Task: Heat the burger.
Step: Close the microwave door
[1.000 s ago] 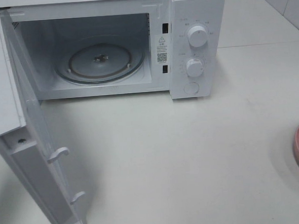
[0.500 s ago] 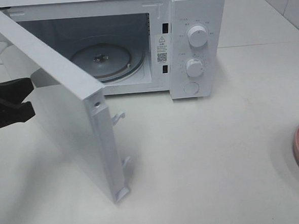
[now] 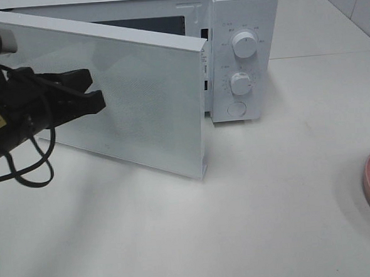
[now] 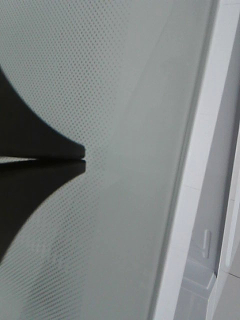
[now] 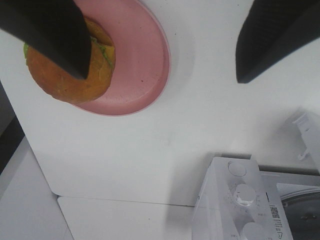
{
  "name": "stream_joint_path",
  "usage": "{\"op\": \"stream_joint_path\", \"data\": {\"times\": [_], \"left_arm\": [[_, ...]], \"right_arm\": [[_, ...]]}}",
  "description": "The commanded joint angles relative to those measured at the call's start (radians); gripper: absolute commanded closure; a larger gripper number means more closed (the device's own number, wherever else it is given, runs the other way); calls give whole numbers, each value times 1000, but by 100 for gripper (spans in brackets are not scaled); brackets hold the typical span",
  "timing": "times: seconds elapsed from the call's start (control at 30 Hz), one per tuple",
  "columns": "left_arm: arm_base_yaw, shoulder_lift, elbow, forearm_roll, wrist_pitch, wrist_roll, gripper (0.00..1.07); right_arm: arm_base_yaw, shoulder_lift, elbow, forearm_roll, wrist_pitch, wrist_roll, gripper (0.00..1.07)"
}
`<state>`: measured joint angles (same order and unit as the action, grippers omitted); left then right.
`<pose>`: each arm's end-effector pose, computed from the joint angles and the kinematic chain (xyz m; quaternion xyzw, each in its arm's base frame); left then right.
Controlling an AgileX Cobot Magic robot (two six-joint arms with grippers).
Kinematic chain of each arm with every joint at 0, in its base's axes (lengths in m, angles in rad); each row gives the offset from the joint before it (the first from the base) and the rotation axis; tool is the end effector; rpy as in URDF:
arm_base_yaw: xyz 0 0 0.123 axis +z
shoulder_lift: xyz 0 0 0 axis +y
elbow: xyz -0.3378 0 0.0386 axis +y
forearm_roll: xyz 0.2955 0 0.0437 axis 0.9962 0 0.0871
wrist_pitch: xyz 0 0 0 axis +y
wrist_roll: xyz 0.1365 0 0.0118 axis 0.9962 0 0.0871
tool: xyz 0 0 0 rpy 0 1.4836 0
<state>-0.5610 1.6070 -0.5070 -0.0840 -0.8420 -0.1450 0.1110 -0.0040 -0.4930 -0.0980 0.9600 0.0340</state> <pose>0.3081 -0.1835 0.1920 0.1171 0.7563 -0.2169 0.6060 0.0291 -0.0078 0.2896 -0.0324 0.8251 -0.0081 0.5640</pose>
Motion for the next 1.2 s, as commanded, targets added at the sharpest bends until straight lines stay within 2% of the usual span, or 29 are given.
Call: {"op": "stream_joint_path", "data": {"times": [0.03, 0.07, 0.1, 0.17, 0.2, 0.23, 0.27, 0.3, 0.33, 0.37, 0.43, 0.57, 0.63, 0.73, 0.9, 1.0, 1.07, 1.1, 1.17, 1.2], "left_arm": [[-39, 23, -49, -90, 34, 44, 107], [-65, 45, -81, -147, 53, 82, 107], [-65, 45, -81, -147, 53, 82, 107], [-105, 77, -135, -232, 71, 145, 107], [-105, 77, -135, -232, 71, 145, 107], [-130, 102, -176, -293, 71, 187, 107], [-143, 116, -193, -316, 71, 210, 107], [-143, 116, -193, -316, 71, 210, 107], [-162, 147, -235, -367, 71, 252, 107], [-162, 147, -235, -367, 71, 252, 107], [-188, 187, -293, -432, 71, 292, 107], [-205, 228, -349, -472, 74, 334, 107], [-216, 281, -429, -515, 84, 373, 107], [-217, 290, -444, -524, 89, 377, 107], [-220, 360, -561, -561, 100, 418, 107], [-220, 367, -571, -561, 106, 426, 107], [-220, 395, -620, -597, 105, 484, 107], [-220, 395, -620, -597, 105, 484, 107], [-220, 415, -652, -672, 107, 542, 107], [-220, 415, -652, -672, 107, 542, 107]], "right_arm": [[-7, -25, 0, 2, 0, 0, 33], [-7, -25, 0, 2, 0, 0, 33], [-7, -25, 0, 2, 0, 0, 33], [-7, -25, 0, 2, 0, 0, 33], [-7, -25, 0, 2, 0, 0, 33], [-7, -25, 0, 2, 0, 0, 33], [-7, -25, 0, 2, 0, 0, 33], [-7, -25, 0, 2, 0, 0, 33], [-7, -25, 0, 2, 0, 0, 33], [-7, -25, 0, 2, 0, 0, 33], [-7, -25, 0, 2, 0, 0, 33], [-7, -25, 0, 2, 0, 0, 33], [-7, -25, 0, 2, 0, 0, 33], [-7, -25, 0, 2, 0, 0, 33], [-7, -25, 0, 2, 0, 0, 33], [-7, -25, 0, 2, 0, 0, 33], [-7, -25, 0, 2, 0, -1, 33], [-7, -25, 0, 2, 0, -1, 33], [-7, -25, 0, 2, 0, -1, 33], [-7, -25, 0, 2, 0, -1, 33]]}}
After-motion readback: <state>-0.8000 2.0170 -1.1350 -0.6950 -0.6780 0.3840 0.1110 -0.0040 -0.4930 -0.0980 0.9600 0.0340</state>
